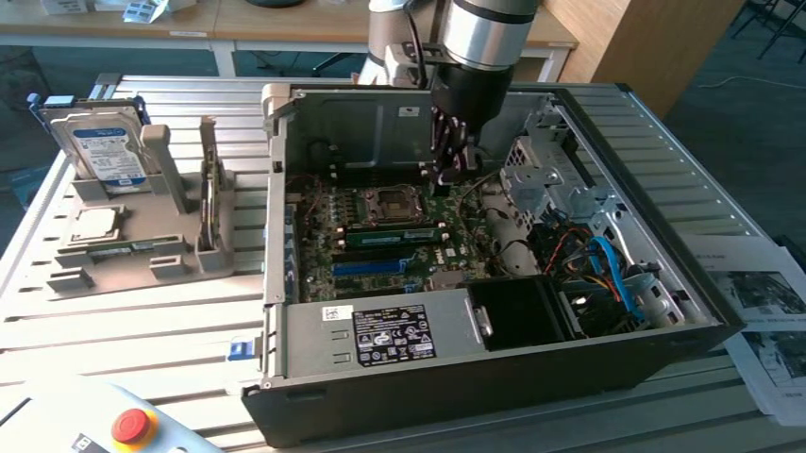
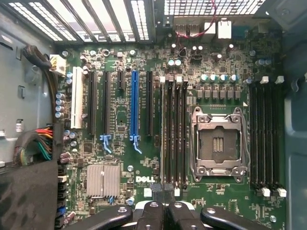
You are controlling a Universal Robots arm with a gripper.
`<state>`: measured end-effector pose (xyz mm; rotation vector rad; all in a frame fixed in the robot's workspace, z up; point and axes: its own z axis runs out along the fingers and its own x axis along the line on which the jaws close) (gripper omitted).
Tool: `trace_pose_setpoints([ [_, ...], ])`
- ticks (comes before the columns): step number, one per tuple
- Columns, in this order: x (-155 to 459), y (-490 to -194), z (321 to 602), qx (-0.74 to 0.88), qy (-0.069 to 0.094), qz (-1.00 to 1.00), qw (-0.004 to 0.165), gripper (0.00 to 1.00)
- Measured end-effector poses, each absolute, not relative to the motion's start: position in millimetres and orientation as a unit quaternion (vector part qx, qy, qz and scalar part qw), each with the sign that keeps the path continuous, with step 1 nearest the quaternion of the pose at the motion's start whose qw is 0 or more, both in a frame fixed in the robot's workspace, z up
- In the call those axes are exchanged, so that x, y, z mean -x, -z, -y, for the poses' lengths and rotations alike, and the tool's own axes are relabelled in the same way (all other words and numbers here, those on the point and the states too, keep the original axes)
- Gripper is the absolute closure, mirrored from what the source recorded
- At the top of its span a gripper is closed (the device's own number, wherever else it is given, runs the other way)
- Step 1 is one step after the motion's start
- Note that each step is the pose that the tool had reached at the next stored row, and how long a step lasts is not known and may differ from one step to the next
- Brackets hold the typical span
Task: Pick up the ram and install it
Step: 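Press down the ram until it locks into place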
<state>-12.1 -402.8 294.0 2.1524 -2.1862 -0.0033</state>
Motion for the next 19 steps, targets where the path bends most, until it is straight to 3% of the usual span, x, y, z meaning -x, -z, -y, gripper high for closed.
trace_pose_setpoints([
  [19,10.6,-287.7,402.9,-0.701,0.001,0.712,0.037,0.9],
])
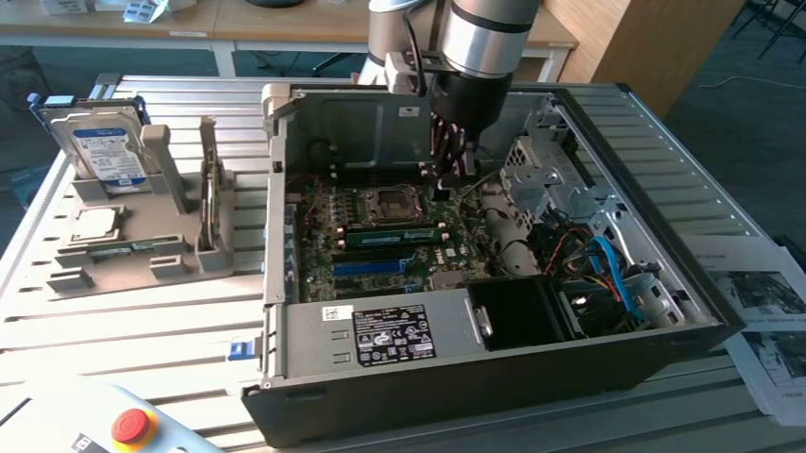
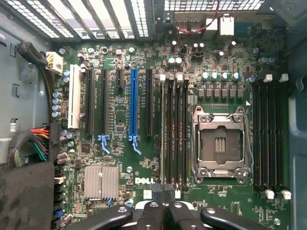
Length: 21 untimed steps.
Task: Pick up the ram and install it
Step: 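Press down the ram until it locks into place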
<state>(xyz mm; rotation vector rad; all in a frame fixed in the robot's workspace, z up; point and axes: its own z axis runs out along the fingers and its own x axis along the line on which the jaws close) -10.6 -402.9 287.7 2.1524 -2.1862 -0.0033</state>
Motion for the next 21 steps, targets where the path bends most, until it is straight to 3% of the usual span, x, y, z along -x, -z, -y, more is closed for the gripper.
trace_pose_setpoints([
  [21,-0.7,-279.5,402.9,-0.701,0.001,0.712,0.037,0.9],
])
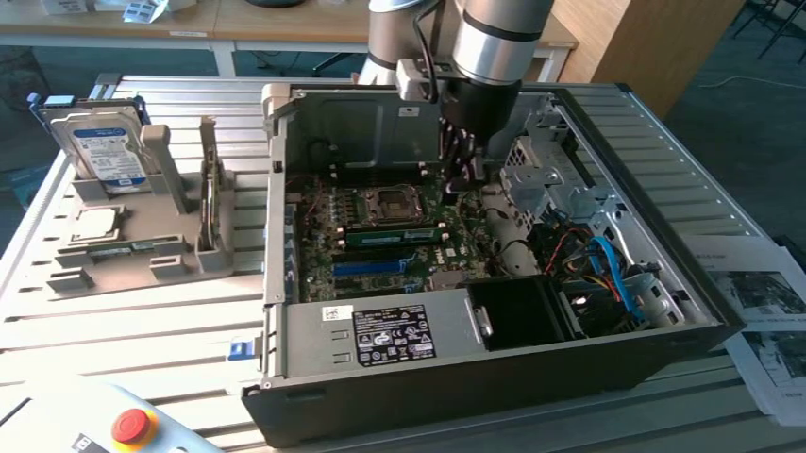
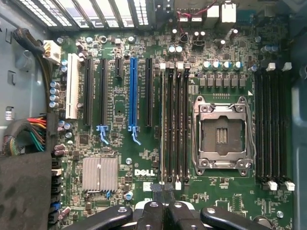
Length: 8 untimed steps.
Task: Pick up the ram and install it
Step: 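Press down the ram until it locks into place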
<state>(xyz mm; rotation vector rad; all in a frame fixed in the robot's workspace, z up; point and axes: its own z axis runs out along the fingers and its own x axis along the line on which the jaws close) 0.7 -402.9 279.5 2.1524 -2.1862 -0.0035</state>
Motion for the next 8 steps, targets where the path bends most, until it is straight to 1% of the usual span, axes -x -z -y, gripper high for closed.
trace_pose_setpoints([
  [8,-0.7,-269.6,402.8,-0.701,0.001,0.712,0.037,0.9],
])
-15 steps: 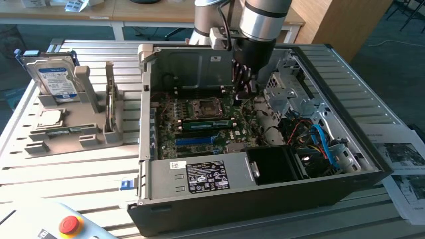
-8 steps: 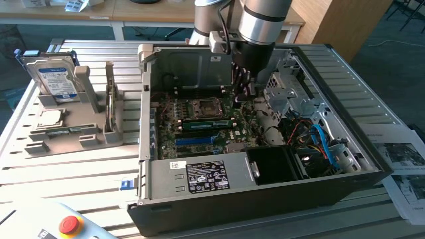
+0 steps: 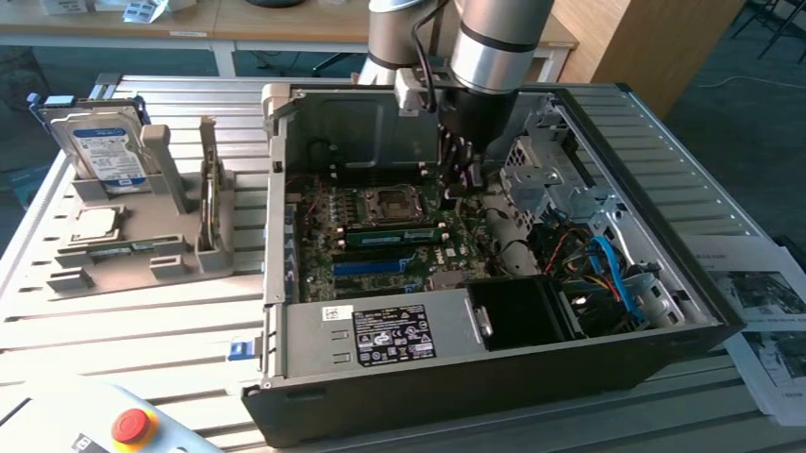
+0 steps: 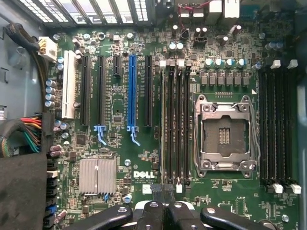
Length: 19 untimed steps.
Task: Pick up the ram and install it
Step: 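Press down the ram until it locks into place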
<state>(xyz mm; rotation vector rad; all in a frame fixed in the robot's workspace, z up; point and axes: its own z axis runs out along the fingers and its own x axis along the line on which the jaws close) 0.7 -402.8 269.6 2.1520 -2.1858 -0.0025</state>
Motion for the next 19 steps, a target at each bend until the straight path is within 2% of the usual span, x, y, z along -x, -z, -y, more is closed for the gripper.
trace_pose_setpoints([
  [19,-0.7,-250.9,402.9,-0.701,0.001,0.712,0.037,0.9],
])
